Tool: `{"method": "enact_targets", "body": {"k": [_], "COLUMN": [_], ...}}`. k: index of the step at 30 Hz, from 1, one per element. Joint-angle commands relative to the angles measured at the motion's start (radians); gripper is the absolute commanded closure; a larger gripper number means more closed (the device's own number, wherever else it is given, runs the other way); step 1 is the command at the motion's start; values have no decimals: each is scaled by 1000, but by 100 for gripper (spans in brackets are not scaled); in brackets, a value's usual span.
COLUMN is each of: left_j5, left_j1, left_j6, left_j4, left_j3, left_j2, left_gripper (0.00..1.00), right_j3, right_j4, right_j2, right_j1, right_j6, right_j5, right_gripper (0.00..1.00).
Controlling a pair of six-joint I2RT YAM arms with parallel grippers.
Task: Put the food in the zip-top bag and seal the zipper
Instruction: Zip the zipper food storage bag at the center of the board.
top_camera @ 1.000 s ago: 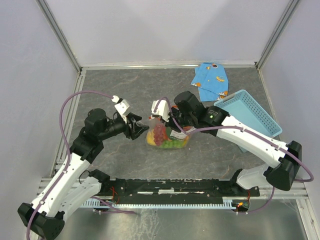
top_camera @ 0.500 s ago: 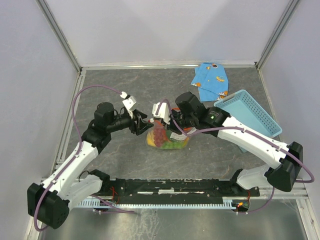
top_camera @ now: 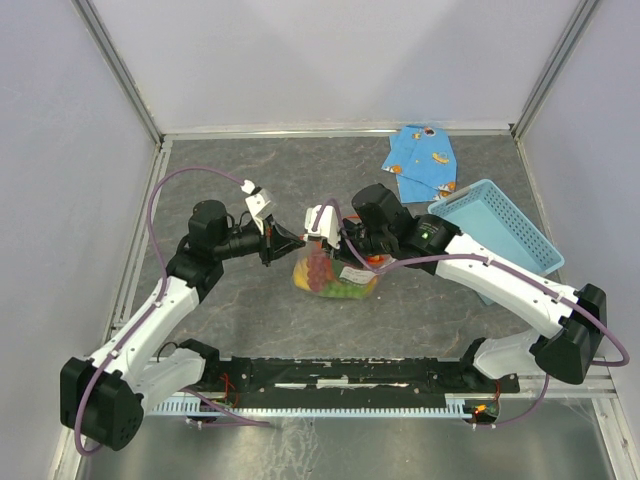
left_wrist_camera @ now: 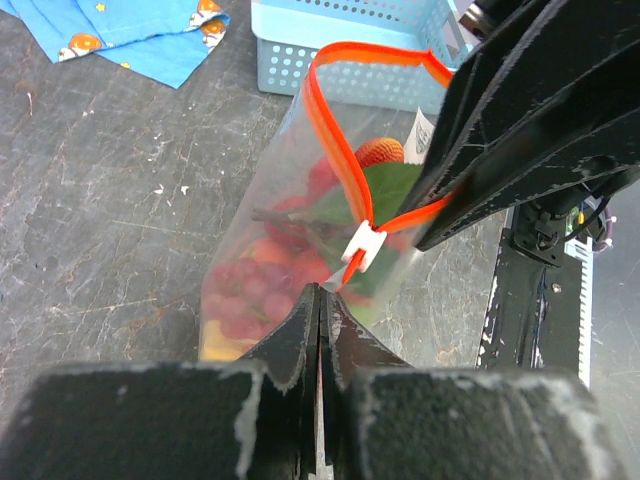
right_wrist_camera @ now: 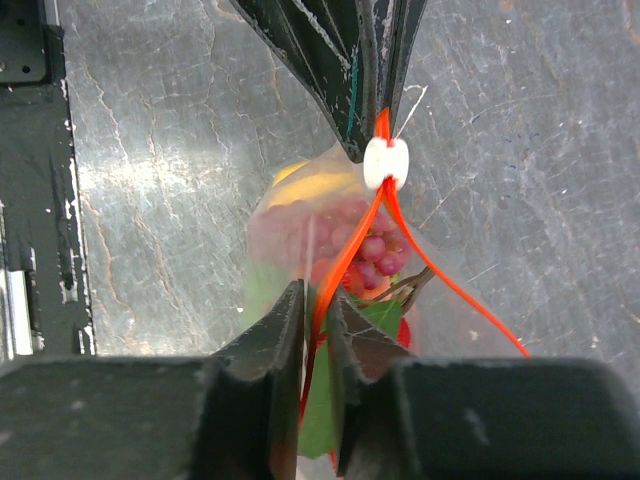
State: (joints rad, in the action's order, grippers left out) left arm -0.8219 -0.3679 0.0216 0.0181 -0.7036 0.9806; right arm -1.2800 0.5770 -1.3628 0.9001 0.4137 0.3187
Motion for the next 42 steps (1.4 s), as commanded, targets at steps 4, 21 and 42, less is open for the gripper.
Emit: {"method": "enact_targets", "body": {"k": [4,21,42], "left_j5": [-29,13,-32], "left_j1": [3,3,-10], "left_j6": [7,-3,-77], "left_j4": [64,22,-9], "left_j3": [0,4,27], "left_j2": [-85,-104,-70], "left_gripper": [97,89,40], "right_j3": [-71,-113,-87], "right_j4": [-52,-31,-65], "right_j2": [16,-49,-42], "right_j1": [-4,-4,-7], "right_j6": [38,-76,-17], "right_j5": [20,53,71], "right_gripper": [53,54,99]}}
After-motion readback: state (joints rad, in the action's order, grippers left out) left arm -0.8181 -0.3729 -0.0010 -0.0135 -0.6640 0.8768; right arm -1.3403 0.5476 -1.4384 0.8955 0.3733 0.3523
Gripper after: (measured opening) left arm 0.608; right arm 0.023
